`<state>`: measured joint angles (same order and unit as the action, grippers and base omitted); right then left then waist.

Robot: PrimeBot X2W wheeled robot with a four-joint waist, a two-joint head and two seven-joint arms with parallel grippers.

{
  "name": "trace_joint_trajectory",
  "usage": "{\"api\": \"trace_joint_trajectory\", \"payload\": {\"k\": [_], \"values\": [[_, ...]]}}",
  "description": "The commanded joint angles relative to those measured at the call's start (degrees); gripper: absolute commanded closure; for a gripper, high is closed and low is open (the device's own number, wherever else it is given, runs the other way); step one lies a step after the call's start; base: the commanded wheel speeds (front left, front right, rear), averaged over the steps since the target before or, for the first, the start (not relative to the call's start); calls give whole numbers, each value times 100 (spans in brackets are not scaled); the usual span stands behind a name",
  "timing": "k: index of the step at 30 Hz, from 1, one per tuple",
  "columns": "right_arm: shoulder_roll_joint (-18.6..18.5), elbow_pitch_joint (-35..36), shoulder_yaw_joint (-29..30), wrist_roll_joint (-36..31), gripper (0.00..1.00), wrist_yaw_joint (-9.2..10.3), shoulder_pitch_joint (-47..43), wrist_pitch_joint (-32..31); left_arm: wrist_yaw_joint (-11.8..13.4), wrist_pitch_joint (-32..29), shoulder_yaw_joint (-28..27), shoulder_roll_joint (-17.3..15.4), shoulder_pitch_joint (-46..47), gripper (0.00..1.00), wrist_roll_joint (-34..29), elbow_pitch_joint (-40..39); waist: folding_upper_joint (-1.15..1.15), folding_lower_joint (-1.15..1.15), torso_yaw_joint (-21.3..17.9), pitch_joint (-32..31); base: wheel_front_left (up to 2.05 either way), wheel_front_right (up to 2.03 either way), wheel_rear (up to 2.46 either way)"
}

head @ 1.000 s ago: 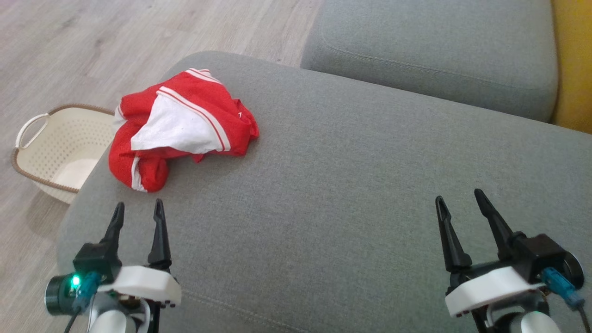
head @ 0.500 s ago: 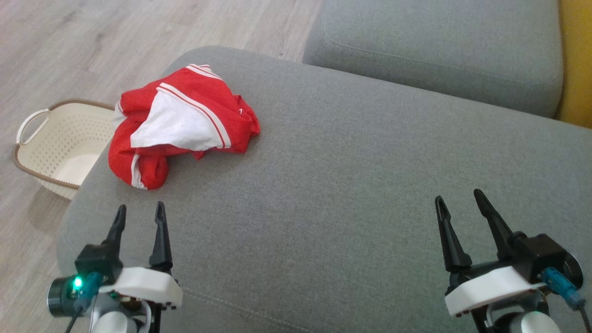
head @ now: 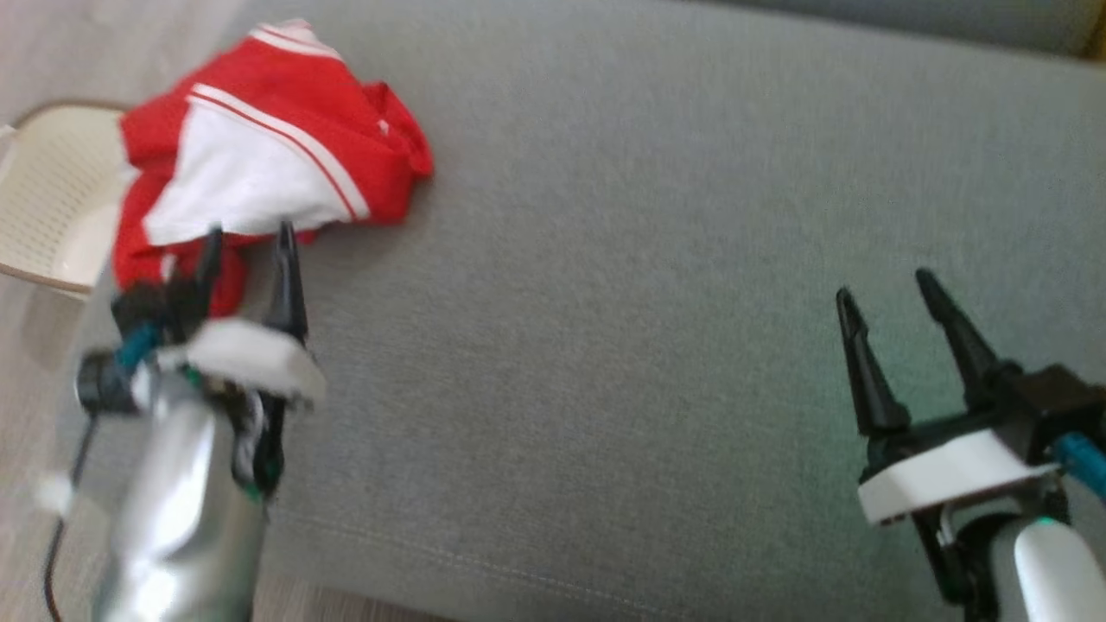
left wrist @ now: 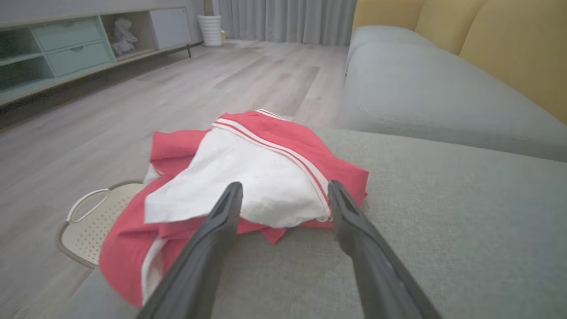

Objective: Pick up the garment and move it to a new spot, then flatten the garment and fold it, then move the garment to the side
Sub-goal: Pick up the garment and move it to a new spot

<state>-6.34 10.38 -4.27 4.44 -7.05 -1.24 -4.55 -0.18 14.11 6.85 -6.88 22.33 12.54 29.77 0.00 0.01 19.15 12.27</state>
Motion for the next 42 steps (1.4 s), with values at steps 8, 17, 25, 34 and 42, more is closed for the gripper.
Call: {"api": "trace_joint_trajectory", "payload": {"k": [8,17,25,34,42], "values": [[-217,236,-201,76,0,-44,558,-33,-274,-580,-164,-426,1990,0,104,1956,0,-1,-507,901,0,0,0],[-173,76,-205,139,0,-44,709,57,-260,-966,22,-625,3017,100,-23,3415,0,-1,-612,974,0,0,0],[-82,-36,-86,174,0,-44,636,124,-122,-58,47,-638,3294,100,-44,3444,0,-1,-478,750,0,0,0],[73,-187,-19,214,0,-44,428,258,66,86,-287,-675,2761,100,55,1833,0,-1,-410,67,0,0,0],[230,-309,17,234,0,-44,138,355,176,87,-349,-597,1450,100,-119,12,0,-1,-462,-683,0,0,0]]}}
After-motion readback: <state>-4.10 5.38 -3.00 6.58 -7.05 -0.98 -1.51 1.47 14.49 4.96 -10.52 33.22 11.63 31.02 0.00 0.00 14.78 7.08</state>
